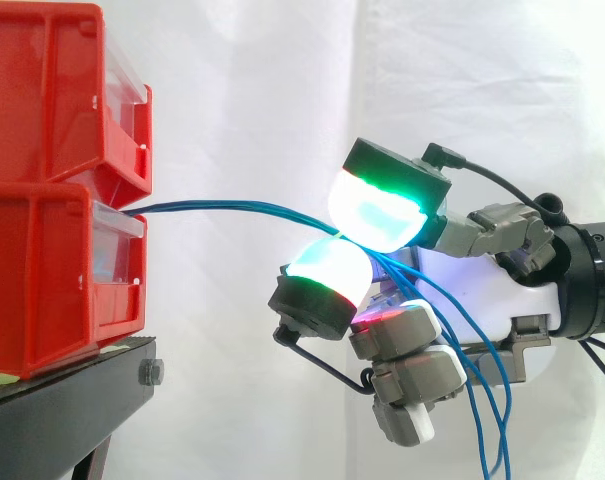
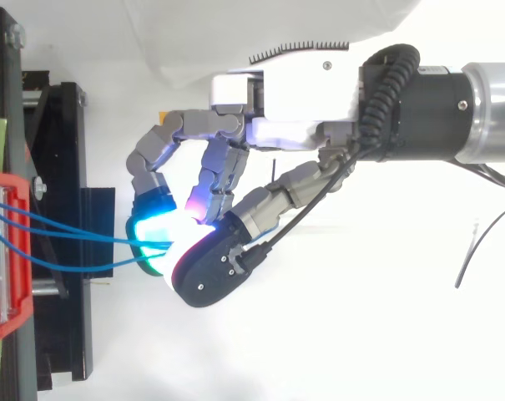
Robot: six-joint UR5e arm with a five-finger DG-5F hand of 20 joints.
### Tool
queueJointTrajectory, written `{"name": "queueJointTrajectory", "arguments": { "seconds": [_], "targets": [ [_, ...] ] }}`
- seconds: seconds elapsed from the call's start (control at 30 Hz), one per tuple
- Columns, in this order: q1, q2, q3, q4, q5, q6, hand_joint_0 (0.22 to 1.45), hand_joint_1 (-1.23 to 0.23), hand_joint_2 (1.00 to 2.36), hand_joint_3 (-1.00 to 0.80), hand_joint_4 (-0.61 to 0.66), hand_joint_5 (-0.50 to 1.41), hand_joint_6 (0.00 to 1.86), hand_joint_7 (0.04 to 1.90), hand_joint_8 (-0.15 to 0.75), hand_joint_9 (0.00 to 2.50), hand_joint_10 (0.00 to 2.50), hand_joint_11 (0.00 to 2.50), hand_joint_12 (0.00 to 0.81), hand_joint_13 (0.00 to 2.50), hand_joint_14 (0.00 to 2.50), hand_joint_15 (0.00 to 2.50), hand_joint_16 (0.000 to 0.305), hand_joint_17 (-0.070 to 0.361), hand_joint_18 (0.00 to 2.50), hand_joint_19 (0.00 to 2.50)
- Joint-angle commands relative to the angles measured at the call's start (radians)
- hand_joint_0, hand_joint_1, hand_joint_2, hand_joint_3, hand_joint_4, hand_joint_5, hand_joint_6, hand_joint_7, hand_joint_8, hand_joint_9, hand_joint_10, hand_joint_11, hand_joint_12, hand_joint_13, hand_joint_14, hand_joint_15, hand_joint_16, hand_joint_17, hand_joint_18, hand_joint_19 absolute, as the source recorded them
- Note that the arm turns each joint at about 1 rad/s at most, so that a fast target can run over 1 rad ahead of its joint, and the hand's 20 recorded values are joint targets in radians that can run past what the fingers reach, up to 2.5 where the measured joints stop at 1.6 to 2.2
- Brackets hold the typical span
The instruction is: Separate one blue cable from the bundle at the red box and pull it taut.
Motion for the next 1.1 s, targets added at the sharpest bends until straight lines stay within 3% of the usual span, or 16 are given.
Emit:
{"name": "queueJointTrajectory", "arguments": {
  "seconds": [0.0, 0.17, 0.37, 0.57, 0.87, 1.07],
  "targets": [
    [0.0, 0.0, 0.0, 0.001, 0.0, 0.0, 0.7, -1.02, 1.0, -0.5, -0.07, -0.13, 0.92, 1.27, 0.264, 1.18, 0.03, 1.21, 0.341, 1.17, 0.03, 1.14, 0.043, 0.096, 0.91, 0.86],
    [0.0, 0.001, 0.0, 0.004, 0.0, 0.0, 0.64, -1.02, 1.0, -0.5, -0.03, -0.12, 0.92, 1.23, 0.268, 1.2, 0.03, 1.22, 0.345, 1.18, 0.03, 1.15, 0.042, 0.095, 0.91, 0.88],
    [-0.001, 0.0, 0.0, 0.004, 0.0, 0.002, 0.54, -0.91, 1.0, -0.5, -0.01, -0.12, 0.91, 1.18, 0.288, 1.21, 0.03, 1.2, 0.367, 1.2, 0.03, 1.15, 0.046, 0.104, 0.94, 0.9],
    [-0.001, 0.0, 0.0, 0.004, 0.002, 0.009, 0.52, -0.72, 1.0, -0.5, 0.0, -0.12, 0.89, 1.16, 0.295, 1.21, 0.03, 1.19, 0.369, 1.21, 0.03, 1.15, 0.048, 0.108, 0.96, 0.91],
    [-0.001, 0.0, 0.0, 0.004, 0.003, 0.009, 0.51, -0.62, 1.0, -0.5, 0.02, -0.12, 0.86, 1.13, 0.304, 1.21, 0.03, 1.18, 0.38, 1.21, 0.03, 1.14, 0.05, 0.113, 0.98, 0.92],
    [0.0, 0.0, 0.0, 0.004, 0.002, 0.009, 0.59, -0.62, 1.0, -0.5, 0.0, -0.12, 0.86, 1.15, 0.29, 1.21, 0.03, 1.17, 0.35, 1.2, 0.03, 1.15, 0.046, 0.104, 0.95, 0.95]
  ]
}}
